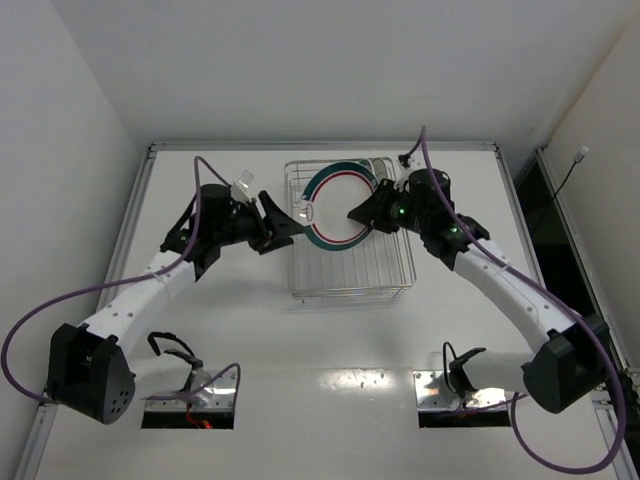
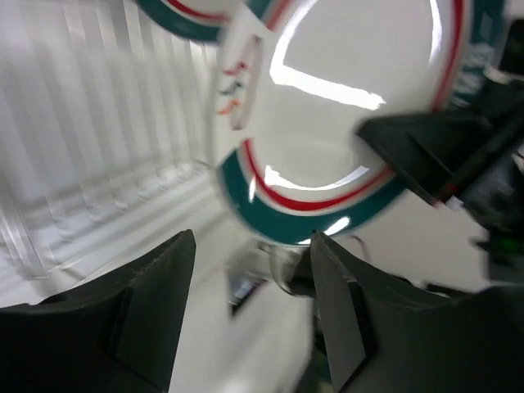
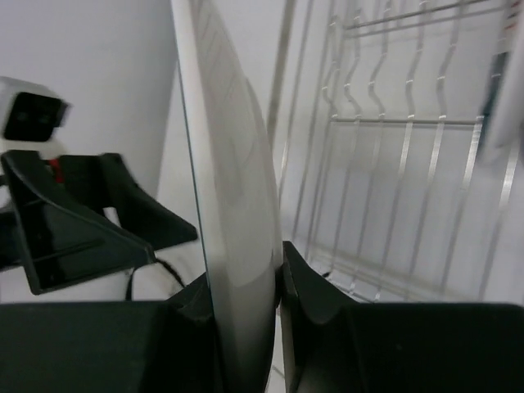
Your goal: Load the plates into the dish rack
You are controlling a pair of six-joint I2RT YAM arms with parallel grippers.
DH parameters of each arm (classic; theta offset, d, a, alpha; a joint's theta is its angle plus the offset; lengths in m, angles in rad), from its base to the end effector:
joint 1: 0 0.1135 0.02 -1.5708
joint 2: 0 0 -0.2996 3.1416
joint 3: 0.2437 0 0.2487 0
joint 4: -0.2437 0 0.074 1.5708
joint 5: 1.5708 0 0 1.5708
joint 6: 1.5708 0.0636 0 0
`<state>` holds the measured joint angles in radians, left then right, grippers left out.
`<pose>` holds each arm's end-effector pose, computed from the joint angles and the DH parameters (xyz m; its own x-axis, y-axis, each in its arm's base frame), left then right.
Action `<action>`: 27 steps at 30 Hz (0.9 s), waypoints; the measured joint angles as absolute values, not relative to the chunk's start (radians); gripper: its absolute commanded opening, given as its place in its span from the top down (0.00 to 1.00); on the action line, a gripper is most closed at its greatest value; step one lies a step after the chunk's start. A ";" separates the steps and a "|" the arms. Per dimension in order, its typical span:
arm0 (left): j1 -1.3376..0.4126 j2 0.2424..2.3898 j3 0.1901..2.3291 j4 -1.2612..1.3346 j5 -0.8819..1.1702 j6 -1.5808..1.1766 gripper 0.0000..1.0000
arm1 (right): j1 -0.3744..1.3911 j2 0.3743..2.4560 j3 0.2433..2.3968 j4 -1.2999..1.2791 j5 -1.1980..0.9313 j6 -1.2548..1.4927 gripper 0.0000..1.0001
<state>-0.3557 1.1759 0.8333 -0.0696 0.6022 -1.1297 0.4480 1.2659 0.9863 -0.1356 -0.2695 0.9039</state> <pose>0.2387 -0.1271 0.3148 -0.8598 -0.4755 -0.1860 -0.0094 0.3788 -0.9254 0.2652 0.1463 0.3358 -0.7255 0.4917 -0.4816 -0.1084 0.6094 0.7854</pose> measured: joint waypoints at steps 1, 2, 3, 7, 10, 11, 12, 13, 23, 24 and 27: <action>-0.341 1.187 0.881 -0.146 0.567 -1.071 0.45 | 0.447 1.266 1.013 -0.182 -0.235 0.889 1.00; -0.323 1.192 0.916 -0.207 0.528 -1.017 0.45 | 0.448 1.265 1.046 -0.231 -0.189 0.868 1.00; -0.296 1.194 0.945 -0.267 0.489 -0.968 0.45 | 0.450 1.265 1.083 -0.276 -0.140 0.846 1.00; -0.209 1.194 0.974 -0.428 0.360 -0.852 0.45 | 0.462 1.282 1.264 -0.443 0.057 0.764 1.00; -0.177 1.194 0.974 -0.511 0.302 -0.812 0.45 | 0.481 1.331 1.391 -0.513 0.189 0.707 1.00; -0.174 1.194 0.974 -0.527 0.290 -0.803 0.45 | 0.490 1.361 1.436 -0.535 0.234 0.687 1.00; -0.170 1.194 0.974 -0.539 0.281 -0.796 0.45 | 0.496 1.390 1.464 -0.547 0.266 0.672 1.00; -0.167 1.194 0.974 -0.551 0.274 -0.789 0.45 | 0.505 1.425 1.498 -0.571 0.300 0.654 1.00; -0.109 1.194 0.974 -0.621 0.260 -0.721 0.45 | 0.584 1.744 1.630 -0.737 0.551 0.540 1.00; -0.102 1.194 0.974 -0.626 0.257 -0.714 0.45 | 0.588 1.753 1.633 -0.746 0.566 0.529 1.00; -0.087 1.194 0.974 -0.638 0.246 -0.698 0.45 | 0.600 1.776 1.658 -0.768 0.602 0.505 1.00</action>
<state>-0.0872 1.1938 0.9737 -0.6384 0.2462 -0.6979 0.6003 1.7760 1.6585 -0.7681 0.6022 0.5053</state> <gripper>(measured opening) 0.553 0.141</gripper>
